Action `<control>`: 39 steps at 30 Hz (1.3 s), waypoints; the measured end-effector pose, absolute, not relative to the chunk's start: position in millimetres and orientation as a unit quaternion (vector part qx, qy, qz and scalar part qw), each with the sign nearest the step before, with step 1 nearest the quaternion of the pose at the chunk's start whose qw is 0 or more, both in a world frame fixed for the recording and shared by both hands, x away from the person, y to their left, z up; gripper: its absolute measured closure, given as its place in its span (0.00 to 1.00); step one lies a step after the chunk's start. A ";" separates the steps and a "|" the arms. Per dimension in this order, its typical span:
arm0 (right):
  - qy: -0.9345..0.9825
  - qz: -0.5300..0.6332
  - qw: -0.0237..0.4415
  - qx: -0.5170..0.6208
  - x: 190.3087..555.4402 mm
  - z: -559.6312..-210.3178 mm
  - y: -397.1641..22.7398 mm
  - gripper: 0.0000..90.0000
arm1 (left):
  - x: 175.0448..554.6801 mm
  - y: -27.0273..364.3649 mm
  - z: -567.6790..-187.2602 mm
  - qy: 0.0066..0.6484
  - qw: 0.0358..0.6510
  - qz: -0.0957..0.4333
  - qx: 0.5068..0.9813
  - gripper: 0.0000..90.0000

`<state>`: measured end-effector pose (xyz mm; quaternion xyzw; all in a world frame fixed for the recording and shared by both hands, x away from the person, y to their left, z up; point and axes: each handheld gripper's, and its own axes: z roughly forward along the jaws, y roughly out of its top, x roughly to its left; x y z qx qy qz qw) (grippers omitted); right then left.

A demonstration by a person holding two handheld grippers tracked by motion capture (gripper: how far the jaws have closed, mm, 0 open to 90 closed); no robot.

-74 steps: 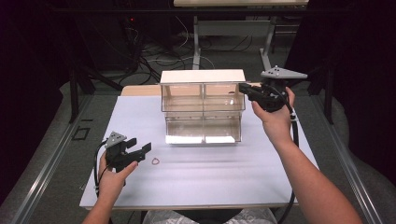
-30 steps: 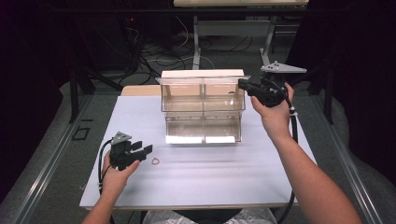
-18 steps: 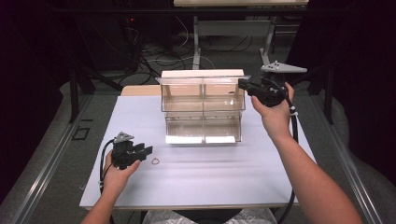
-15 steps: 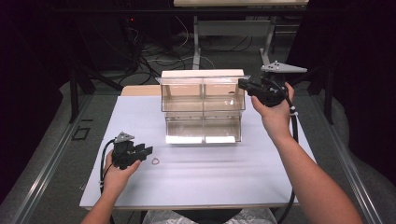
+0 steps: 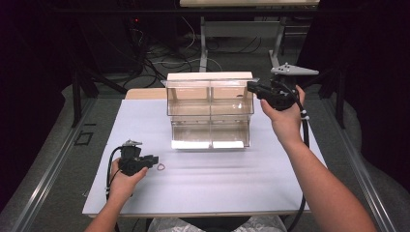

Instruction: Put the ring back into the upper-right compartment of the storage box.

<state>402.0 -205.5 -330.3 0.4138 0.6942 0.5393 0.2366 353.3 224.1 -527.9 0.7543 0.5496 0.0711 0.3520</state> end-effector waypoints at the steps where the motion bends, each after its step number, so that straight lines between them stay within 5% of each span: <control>1: 0.694 0.539 0.237 0.414 402.0 -330.3 -205.4 1.00 | 353.6 223.5 -529.2 0.551 0.352 0.071 0.753 0.78; 39: 0.692 0.542 0.238 0.414 400.2 -329.2 -206.7 1.00 | 361.3 218.1 -546.0 0.585 0.308 0.023 0.750 0.89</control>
